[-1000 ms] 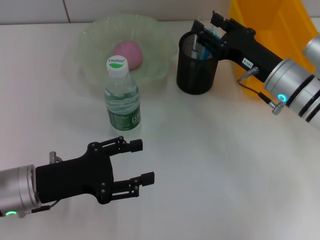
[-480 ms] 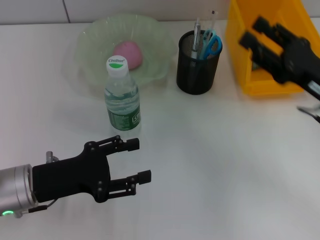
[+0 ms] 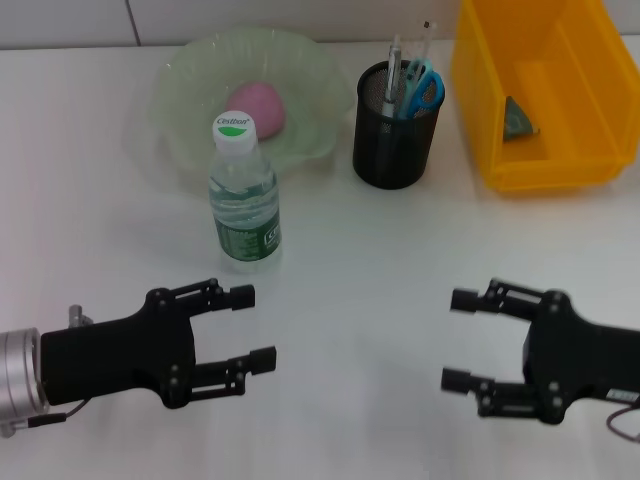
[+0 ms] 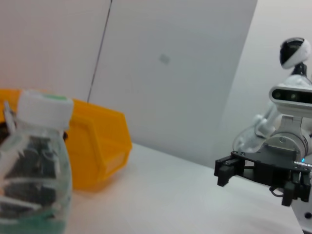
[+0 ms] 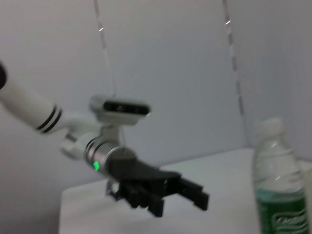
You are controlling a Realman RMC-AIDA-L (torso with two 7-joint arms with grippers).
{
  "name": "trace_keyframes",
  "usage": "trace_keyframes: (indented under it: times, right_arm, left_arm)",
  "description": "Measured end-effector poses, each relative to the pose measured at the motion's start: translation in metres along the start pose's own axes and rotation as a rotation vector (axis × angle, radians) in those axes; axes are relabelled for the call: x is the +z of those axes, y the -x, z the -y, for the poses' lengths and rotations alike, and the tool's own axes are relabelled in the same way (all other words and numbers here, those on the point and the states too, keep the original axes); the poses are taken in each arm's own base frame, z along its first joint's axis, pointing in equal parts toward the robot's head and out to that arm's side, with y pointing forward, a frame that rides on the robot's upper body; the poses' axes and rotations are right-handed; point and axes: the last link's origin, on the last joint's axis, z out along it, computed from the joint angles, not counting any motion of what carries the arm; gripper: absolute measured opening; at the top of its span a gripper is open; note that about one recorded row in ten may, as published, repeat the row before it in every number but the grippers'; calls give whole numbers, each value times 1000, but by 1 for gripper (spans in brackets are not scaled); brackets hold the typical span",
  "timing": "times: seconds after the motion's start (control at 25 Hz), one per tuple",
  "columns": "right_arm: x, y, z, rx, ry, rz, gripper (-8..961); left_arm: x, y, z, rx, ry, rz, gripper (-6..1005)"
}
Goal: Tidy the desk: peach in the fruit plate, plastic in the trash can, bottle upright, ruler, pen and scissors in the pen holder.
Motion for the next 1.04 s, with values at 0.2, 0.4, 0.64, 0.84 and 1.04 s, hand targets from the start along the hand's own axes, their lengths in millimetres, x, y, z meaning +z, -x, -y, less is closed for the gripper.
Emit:
trace_keyframes:
  times: [0.2, 0.4, 0.64, 0.84, 1.04]
  right_arm:
    - [4, -5, -5, 11, 13, -11, 794]
    - [8, -6, -5, 23, 24, -6, 793]
    - [9, -5, -4, 24, 28, 2, 793]
    - [9, -4, -5, 26, 26, 9, 792]
    - [11, -3, -4, 32, 27, 15, 792]
  left_arm:
    - [-3, 5, -2, -10, 27, 52, 770]
    - [-5, 7, -4, -15, 28, 56, 770]
    - [-5, 7, -4, -17, 28, 54, 770]
    - [-5, 7, -4, -13, 27, 50, 770]
    - [-1, 5, -5, -10, 33, 40, 770]
